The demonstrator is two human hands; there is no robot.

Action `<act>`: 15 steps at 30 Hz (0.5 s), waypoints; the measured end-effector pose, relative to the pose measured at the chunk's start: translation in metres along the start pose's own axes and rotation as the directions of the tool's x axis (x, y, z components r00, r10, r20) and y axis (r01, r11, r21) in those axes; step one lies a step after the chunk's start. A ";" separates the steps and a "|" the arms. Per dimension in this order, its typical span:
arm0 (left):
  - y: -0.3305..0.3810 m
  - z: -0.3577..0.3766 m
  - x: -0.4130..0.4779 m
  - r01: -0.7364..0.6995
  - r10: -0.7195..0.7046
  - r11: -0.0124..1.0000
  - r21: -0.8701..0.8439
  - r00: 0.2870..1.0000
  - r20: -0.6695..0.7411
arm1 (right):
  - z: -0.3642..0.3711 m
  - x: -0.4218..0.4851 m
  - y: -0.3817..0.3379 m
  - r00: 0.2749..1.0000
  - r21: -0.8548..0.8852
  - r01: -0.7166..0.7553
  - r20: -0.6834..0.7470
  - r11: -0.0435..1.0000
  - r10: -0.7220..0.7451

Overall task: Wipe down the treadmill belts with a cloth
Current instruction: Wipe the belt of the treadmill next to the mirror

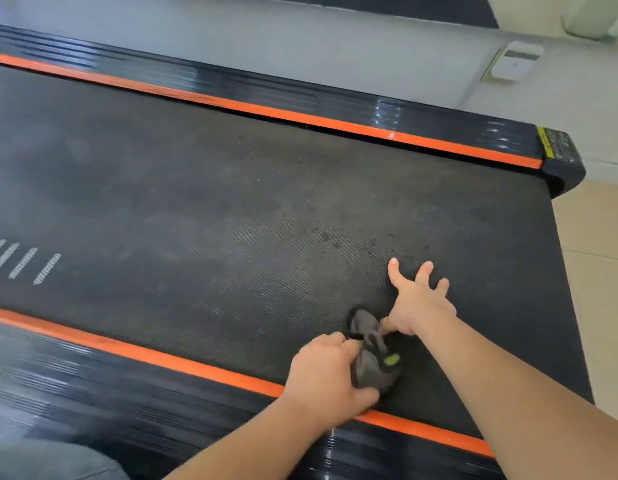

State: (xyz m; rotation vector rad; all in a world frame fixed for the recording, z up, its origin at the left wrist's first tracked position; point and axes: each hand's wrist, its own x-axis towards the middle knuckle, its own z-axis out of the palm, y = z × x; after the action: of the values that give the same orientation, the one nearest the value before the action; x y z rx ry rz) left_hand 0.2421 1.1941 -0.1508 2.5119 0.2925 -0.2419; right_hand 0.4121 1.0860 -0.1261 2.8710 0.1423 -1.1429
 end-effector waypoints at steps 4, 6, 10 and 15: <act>-0.020 -0.016 0.016 -0.175 0.172 0.985 0.002 0.971 0.168 | 0.005 -0.016 0.021 0.986 -0.002 0.118 -0.121 0.993 -0.117; -0.052 -0.041 0.024 -0.181 0.172 0.982 0.051 0.974 0.149 | 0.009 -0.028 0.049 0.972 0.078 0.193 -0.150 0.978 -0.180; -0.082 -0.067 0.022 -0.120 0.096 0.987 0.110 0.974 0.204 | 0.011 -0.048 0.122 0.995 0.043 0.099 -0.039 0.994 -0.097; 0.006 -0.006 0.015 -0.293 0.251 0.949 0.113 0.923 0.291 | 0.047 -0.065 0.159 1.000 0.009 0.001 -0.005 1.000 -0.001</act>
State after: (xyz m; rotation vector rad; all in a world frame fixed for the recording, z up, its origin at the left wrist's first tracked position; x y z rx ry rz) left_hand 0.2587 1.1950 -0.1462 2.5918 -0.1957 -0.5090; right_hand 0.3494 0.9193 -0.1142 2.8821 0.1391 -1.1398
